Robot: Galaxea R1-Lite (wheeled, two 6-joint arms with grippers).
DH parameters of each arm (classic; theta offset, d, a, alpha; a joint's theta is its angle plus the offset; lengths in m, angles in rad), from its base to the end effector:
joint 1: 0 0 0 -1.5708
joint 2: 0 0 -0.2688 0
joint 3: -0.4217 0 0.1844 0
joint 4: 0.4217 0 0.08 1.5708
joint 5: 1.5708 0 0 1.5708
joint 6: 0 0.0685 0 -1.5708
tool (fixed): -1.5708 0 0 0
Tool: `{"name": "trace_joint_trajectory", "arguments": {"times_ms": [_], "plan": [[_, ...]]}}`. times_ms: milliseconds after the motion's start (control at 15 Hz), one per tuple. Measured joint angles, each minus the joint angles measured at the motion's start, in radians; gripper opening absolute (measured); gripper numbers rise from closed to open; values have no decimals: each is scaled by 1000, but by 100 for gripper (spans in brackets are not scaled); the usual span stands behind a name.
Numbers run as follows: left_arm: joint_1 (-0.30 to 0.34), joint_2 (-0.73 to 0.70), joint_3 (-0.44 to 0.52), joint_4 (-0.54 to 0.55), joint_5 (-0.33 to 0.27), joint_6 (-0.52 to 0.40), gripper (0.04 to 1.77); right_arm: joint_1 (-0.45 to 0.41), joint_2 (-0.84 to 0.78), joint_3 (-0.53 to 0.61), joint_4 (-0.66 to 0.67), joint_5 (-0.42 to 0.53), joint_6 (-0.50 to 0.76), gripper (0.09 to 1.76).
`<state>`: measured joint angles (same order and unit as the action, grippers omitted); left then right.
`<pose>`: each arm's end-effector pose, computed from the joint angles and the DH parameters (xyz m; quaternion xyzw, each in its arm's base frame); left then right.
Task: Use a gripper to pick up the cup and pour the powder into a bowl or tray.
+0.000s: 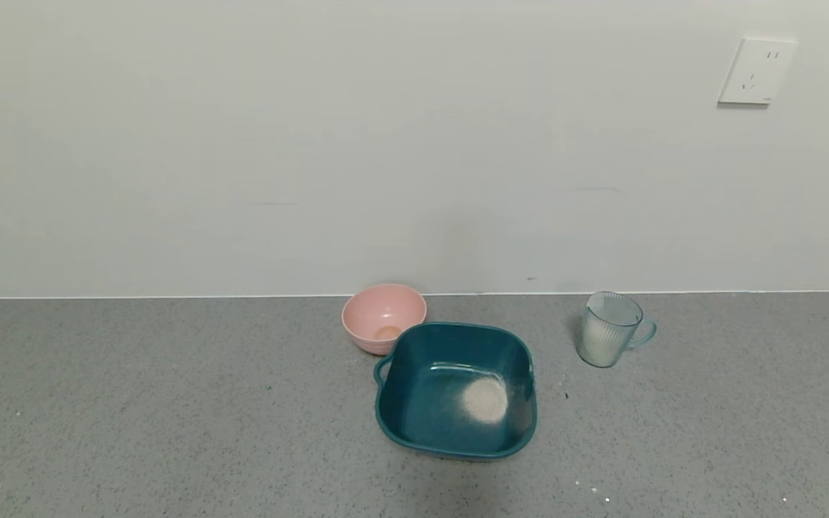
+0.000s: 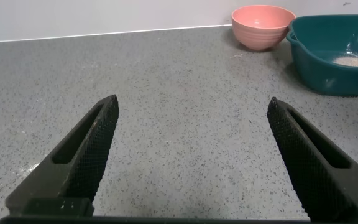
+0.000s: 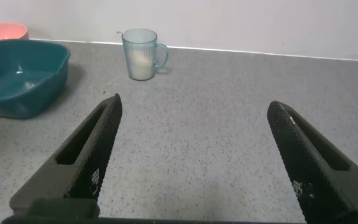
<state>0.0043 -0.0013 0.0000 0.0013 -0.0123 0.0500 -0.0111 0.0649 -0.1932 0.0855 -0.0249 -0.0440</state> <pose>0.0478 -0.0006 0.0753 0.0250 -0.0001 -0.0040 0.9997 0.0373 -0.0021 0.1202 -0.0218 -0.0210 -0.0185 0.9994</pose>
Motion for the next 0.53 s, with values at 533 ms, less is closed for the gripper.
{"name": "trace_joint_trajectory", "arguments": {"times_ms": [533], "plan": [[0, 0, 0, 0, 0, 0, 172, 2, -62, 189, -72, 43, -17, 170]]}}
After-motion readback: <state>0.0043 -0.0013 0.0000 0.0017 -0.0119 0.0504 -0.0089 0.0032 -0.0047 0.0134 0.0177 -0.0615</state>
